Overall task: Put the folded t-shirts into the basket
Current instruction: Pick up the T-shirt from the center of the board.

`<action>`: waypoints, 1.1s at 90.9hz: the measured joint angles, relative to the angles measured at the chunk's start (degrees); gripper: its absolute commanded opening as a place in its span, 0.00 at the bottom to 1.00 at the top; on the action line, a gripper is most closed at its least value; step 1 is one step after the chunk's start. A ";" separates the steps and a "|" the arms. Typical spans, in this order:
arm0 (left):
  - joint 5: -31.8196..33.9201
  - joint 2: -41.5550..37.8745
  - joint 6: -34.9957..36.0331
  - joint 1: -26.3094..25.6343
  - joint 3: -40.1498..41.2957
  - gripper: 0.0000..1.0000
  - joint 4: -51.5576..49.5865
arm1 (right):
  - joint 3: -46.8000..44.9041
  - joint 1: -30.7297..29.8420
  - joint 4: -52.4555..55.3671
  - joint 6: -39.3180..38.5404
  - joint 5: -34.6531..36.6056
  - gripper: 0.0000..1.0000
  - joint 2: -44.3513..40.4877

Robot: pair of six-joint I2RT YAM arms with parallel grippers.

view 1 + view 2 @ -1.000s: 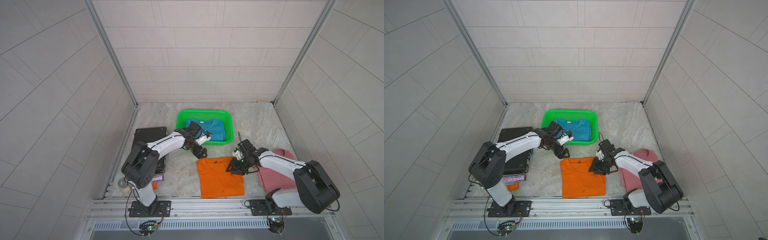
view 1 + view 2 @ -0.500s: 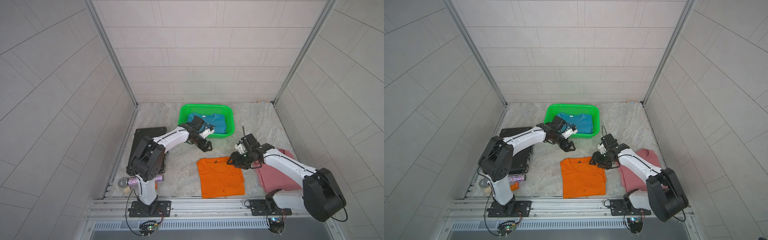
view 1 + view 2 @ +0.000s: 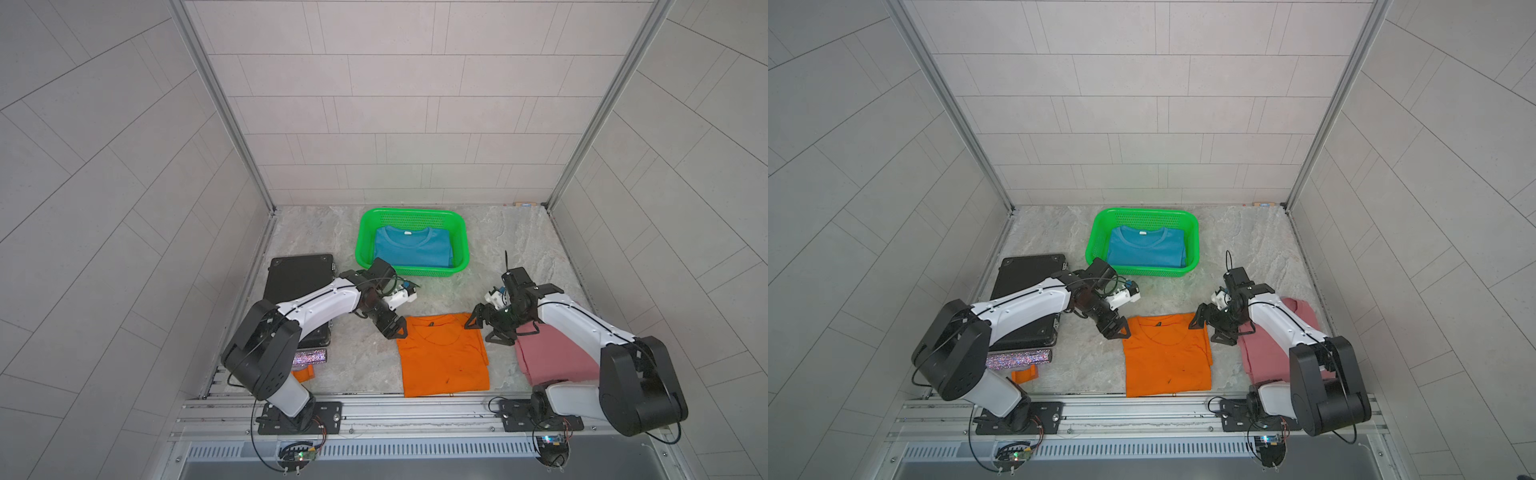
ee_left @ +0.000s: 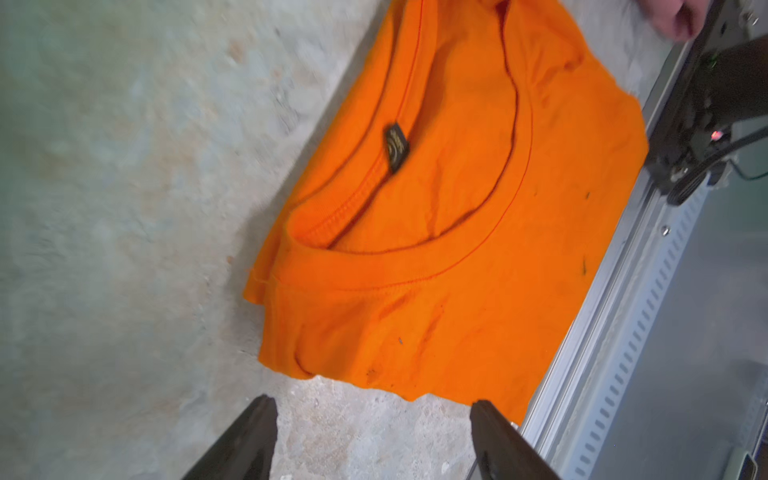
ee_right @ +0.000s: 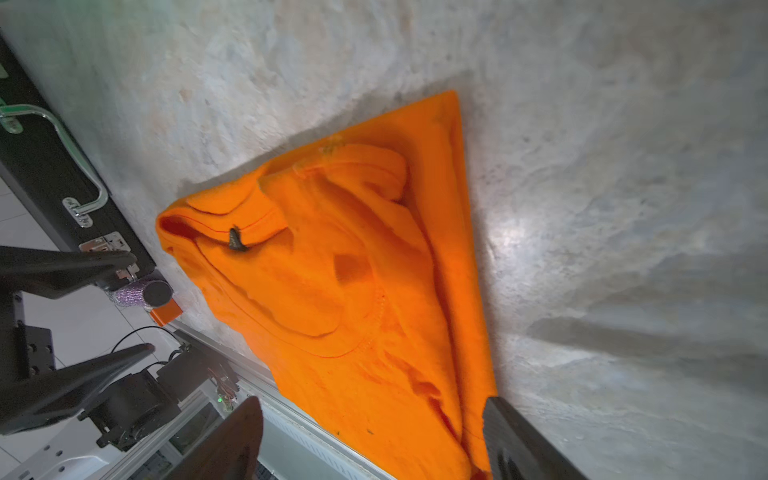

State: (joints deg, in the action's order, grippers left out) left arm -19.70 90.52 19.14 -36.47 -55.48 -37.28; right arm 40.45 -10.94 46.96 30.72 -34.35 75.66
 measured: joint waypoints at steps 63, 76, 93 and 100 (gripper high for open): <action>2.75 4.87 6.05 -14.08 -2.45 0.73 1.16 | 2.84 -0.02 -0.98 3.41 0.04 0.44 -9.07; 5.97 10.34 6.88 -14.08 -5.18 0.73 0.00 | 3.30 -0.02 -0.87 3.39 0.09 0.46 -8.96; 10.58 10.56 9.31 -14.25 -5.38 0.74 -0.31 | 5.46 -0.02 -0.70 3.13 0.68 0.50 -8.90; 13.03 10.14 10.80 -14.45 -5.03 0.74 -0.28 | 5.88 -0.02 -0.66 3.08 0.74 0.51 -8.63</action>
State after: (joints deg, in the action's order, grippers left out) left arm -6.68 100.66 29.93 -50.92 -60.51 -37.56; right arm 46.33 -10.96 46.30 33.80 -33.61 67.02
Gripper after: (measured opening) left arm 0.736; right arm 0.507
